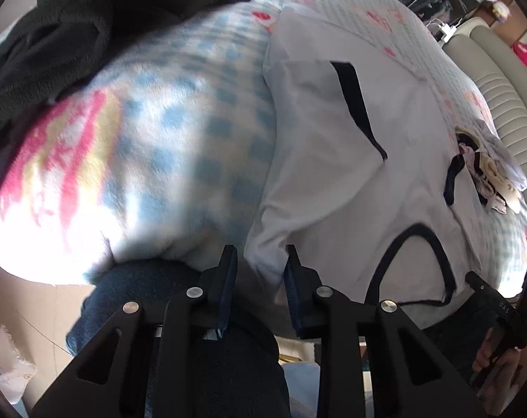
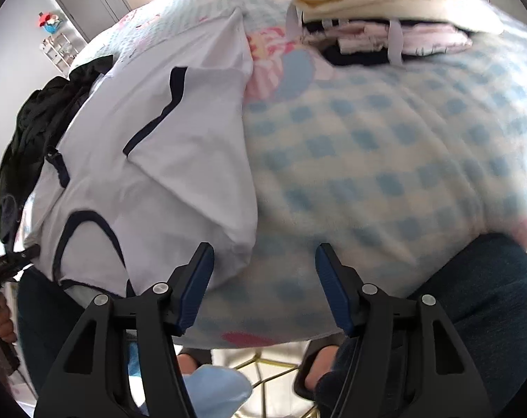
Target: Fold clothes
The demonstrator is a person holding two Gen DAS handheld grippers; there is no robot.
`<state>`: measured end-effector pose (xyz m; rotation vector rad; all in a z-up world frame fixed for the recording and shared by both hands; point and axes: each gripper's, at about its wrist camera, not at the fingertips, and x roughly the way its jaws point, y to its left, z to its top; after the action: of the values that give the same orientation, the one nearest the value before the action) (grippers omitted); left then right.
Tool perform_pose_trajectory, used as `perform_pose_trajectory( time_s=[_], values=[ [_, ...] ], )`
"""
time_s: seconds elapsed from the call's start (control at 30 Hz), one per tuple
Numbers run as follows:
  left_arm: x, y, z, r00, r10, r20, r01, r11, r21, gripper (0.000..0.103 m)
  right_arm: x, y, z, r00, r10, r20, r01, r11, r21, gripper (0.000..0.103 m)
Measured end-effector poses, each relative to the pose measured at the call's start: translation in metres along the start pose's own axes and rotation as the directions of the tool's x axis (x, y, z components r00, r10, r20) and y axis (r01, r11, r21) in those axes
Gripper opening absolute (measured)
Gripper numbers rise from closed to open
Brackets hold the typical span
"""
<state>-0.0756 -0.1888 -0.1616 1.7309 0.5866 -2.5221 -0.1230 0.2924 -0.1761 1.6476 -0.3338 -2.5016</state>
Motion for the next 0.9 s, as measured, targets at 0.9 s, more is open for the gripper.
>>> perform_pose_trajectory(
  time_s=[0.9],
  values=[
    [0.005,0.024,0.01,0.984,-0.175,0.027,0.178,0.975,-0.132,0.034,0.011,-0.023,0.004,0.965,0.262,0.021,-0.262,0.954,0.143,0.066]
  ],
)
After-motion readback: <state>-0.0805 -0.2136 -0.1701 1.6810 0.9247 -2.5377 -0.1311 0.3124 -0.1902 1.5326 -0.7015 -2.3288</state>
